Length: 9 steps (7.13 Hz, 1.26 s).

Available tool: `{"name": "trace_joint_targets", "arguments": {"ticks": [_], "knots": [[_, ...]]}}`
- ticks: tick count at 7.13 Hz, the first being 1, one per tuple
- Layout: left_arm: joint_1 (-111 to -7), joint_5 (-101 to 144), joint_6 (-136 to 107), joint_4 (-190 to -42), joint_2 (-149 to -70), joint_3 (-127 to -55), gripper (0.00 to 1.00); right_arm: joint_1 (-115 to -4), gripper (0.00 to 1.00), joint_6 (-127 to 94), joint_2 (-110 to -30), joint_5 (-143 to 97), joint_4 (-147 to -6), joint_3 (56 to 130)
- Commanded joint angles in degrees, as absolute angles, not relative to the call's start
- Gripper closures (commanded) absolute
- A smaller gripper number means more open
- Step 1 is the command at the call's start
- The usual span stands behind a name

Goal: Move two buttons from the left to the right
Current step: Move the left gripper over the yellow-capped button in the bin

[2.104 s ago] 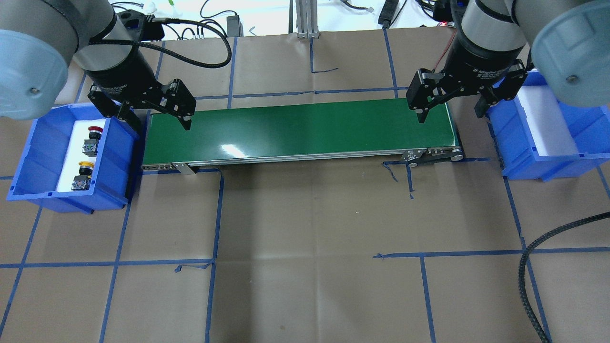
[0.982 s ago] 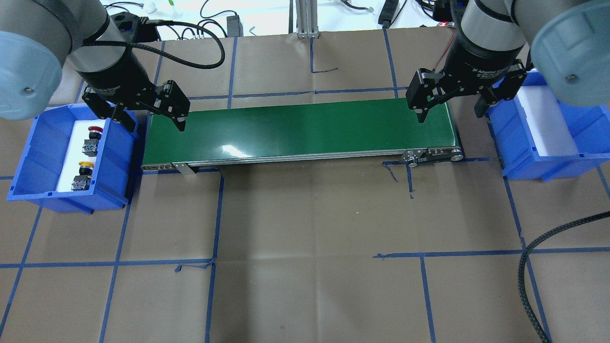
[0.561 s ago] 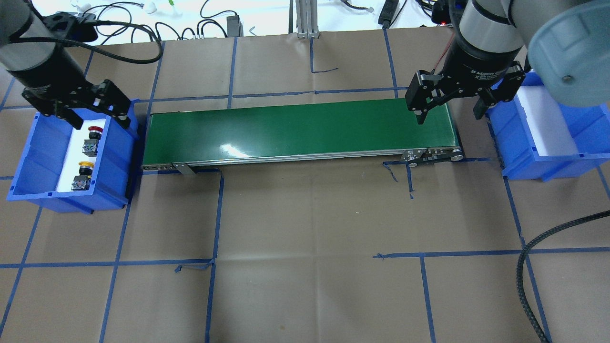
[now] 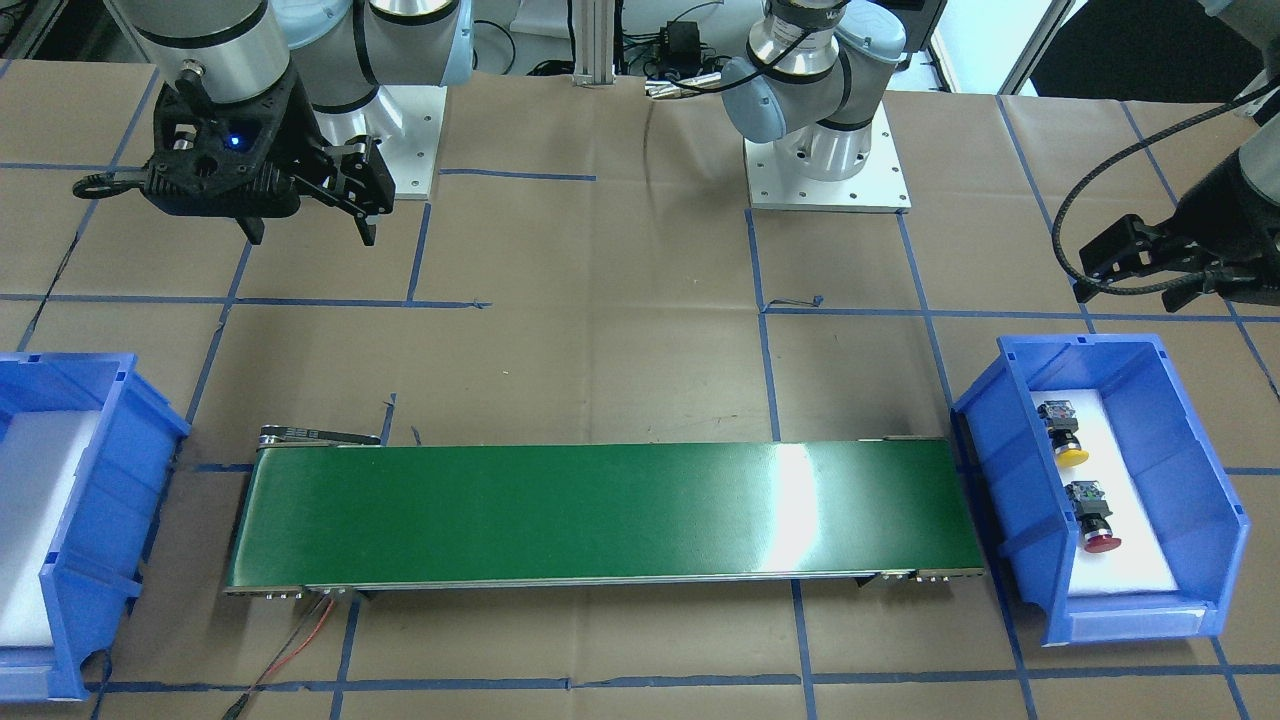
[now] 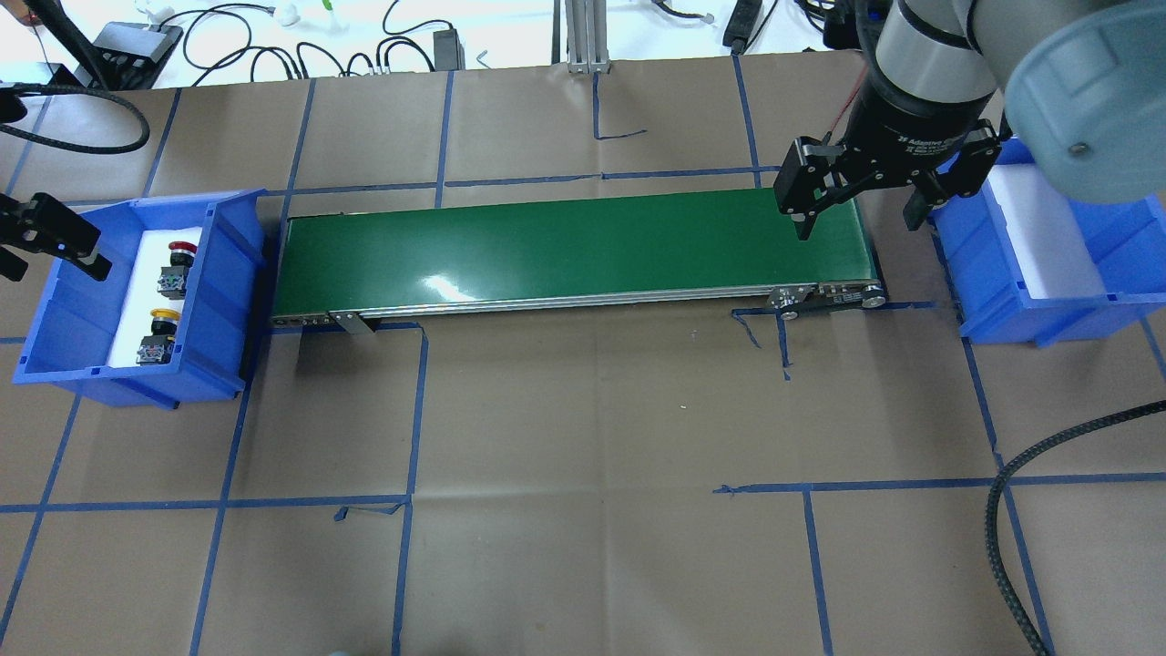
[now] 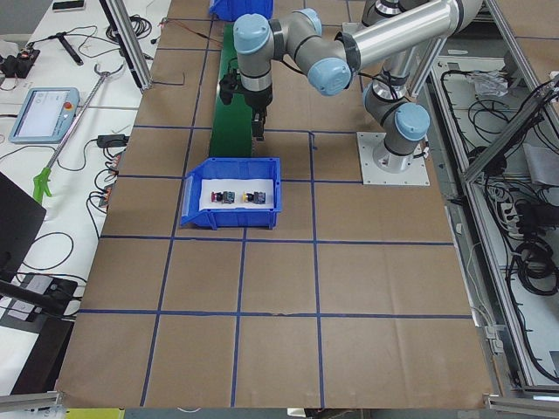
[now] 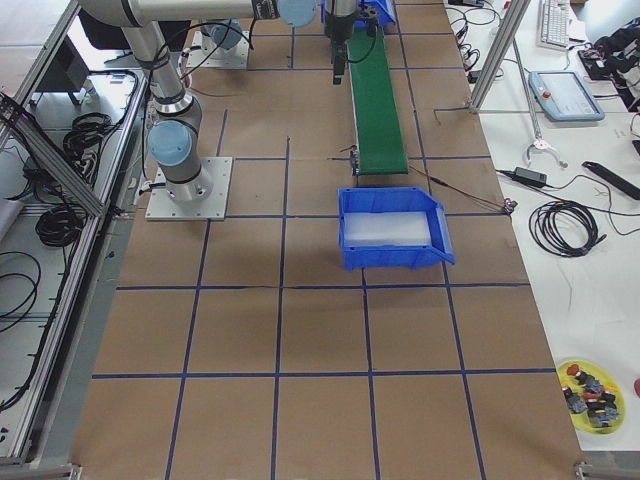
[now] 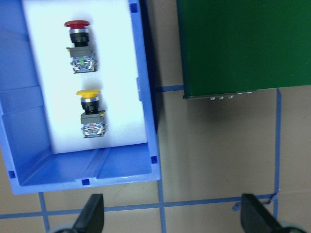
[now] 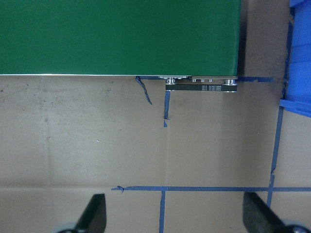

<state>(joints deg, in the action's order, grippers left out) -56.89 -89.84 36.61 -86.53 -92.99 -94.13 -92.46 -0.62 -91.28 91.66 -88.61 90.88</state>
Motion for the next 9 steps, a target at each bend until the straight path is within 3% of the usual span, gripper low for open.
{"name": "trace_joint_targets", "arguments": {"ticks": [1, 5, 9], "knots": [[-53.6, -89.8, 39.2, -81.2, -95.0, -97.3, 0.01, -92.5, 0.0, -0.6, -91.3, 91.7, -88.7, 90.9], [-53.6, -89.9, 39.0, -61.8, -99.2, -107.4, 0.01, -92.5, 0.0, -0.5, -91.3, 91.5, -88.8, 90.8], [-53.8, -89.9, 38.8, -52.7, -106.7, -108.2, 0.01, -92.5, 0.0, -0.6, -91.1, 91.3, -88.8, 90.9]]}}
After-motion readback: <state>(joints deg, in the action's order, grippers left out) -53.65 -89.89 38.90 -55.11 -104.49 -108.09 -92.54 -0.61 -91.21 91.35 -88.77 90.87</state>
